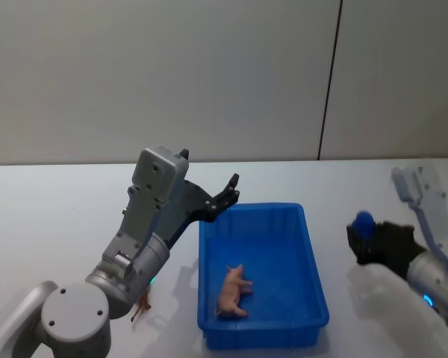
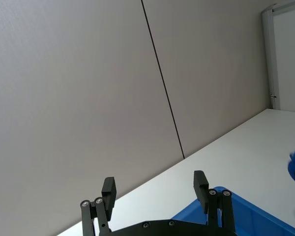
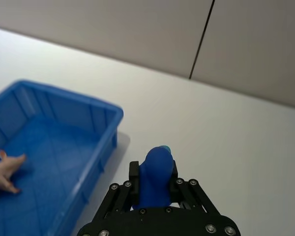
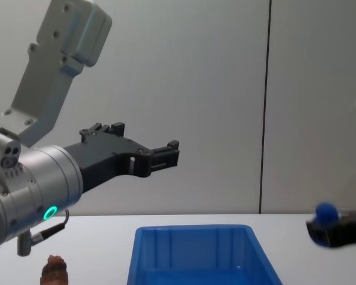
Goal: Pick up the two dolls from the table and place them into the box.
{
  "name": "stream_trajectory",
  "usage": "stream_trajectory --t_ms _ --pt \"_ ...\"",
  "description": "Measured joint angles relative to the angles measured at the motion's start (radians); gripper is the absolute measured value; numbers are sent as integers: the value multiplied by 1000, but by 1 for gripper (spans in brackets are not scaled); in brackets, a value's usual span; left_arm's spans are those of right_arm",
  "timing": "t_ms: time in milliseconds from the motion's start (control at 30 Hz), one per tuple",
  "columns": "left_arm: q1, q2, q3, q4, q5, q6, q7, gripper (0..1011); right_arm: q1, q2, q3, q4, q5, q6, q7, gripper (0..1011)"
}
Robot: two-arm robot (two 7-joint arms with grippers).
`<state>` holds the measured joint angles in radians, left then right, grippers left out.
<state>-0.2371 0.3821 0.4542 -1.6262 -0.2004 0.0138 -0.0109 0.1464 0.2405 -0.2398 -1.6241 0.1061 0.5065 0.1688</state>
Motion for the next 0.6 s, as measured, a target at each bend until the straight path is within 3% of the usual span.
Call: stream_trajectory --t_ms 300,600 --pt "0 0 0 0 0 0 0 1001 39 -15 -6 -44 -22 -67 46 255" --pt "0 0 0 0 0 0 0 1001 83 -40 -21 -51 -24 -85 123 201"
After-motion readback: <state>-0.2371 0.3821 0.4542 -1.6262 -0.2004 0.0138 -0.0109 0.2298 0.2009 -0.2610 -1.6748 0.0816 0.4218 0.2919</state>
